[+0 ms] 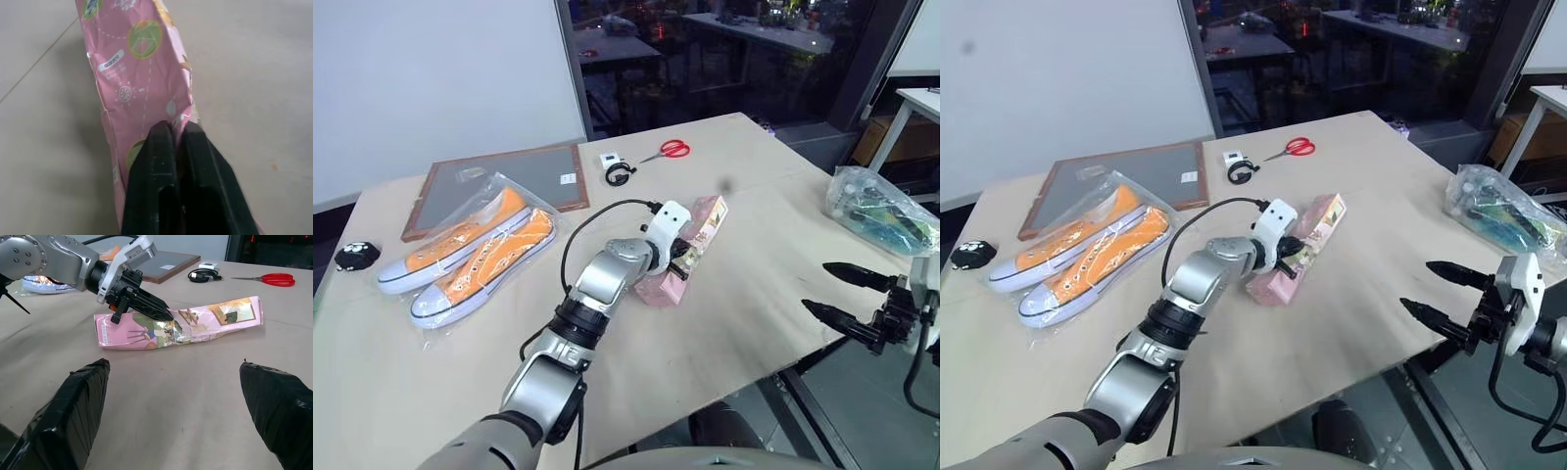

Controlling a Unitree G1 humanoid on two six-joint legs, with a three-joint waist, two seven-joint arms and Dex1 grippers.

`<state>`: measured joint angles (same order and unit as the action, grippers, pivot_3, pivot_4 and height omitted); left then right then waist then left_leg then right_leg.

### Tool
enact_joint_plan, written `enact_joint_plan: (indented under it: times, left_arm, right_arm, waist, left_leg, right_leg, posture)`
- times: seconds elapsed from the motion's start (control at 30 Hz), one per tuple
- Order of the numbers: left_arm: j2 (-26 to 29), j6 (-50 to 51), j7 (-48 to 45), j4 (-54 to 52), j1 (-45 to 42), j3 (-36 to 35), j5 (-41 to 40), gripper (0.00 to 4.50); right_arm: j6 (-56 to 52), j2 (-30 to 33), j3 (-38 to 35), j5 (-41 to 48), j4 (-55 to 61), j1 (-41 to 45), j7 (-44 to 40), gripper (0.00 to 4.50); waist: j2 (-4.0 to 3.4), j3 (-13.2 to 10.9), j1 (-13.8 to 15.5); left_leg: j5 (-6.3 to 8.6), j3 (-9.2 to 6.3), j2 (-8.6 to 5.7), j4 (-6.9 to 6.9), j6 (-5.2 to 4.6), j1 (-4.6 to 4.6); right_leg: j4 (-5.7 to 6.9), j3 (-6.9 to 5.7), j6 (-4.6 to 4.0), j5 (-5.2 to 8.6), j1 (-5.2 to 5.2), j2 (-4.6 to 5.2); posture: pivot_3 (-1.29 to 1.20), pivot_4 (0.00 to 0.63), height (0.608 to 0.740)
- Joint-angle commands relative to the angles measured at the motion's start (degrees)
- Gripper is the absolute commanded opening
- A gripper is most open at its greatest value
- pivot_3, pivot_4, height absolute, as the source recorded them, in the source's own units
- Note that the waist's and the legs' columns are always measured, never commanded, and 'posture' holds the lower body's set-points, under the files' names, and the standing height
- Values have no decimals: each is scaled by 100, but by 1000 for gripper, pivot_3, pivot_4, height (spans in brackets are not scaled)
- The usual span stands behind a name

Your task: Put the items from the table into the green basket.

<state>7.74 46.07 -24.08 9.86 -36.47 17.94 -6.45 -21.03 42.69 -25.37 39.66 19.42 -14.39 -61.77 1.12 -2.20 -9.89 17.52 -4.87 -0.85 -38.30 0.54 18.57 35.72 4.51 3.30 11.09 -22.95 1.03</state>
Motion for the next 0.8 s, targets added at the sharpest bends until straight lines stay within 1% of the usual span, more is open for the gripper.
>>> enact_joint_plan:
  times: [0.03,0.13,0.33,0.5,0.6,0.8]
  left_arm:
    - [-202,-216,282,121,41,-306,19,62]
    - [-223,-420,381,126,-33,-604,10,62]
    - [-110,-498,24,-52,60,-578,-69,62]
    - [-35,-738,169,-165,-84,-1079,-157,62]
    - [293,-715,-59,-136,-155,-1249,-195,62]
    - [1437,-1358,-628,98,-95,-1520,-149,62]
  right_arm:
    - [15,75,-64,82,213,126,29,4500]
    - [34,82,-78,82,147,143,-28,4500]
    - [63,66,-54,62,78,195,-76,4500]
    - [30,56,-17,77,117,246,-51,4500]
    - [-9,45,-8,151,167,323,-20,4500]
    - [-182,55,136,388,238,843,57,4500]
  waist:
    - [0,0,9]
    - [1,-3,4]
    - [4,-8,-35]
    - [9,-18,-31]
    - [7,-26,-63]
    - [0,-44,-100]
  left_leg:
    - [0,-2,-2,0,0,1]
    - [0,-8,-6,0,0,4]
    - [3,-8,-6,2,-4,6]
    - [4,-10,-5,3,-6,8]
    - [4,-9,-3,3,-6,7]
    - [4,-11,0,8,-6,10]
  right_leg:
    - [0,1,1,0,0,0]
    - [-1,3,3,1,0,-1]
    - [-1,3,10,6,-1,-2]
    - [-1,4,12,7,-2,-2]
    - [-1,5,12,7,-3,-4]
    - [1,4,16,4,-9,-7]
  posture:
    - [-208,0,740]
    - [-208,0,740]
    - [-197,0,740]
    - [-195,0,740]
    - [-195,0,740]
    - [-177,0,740]
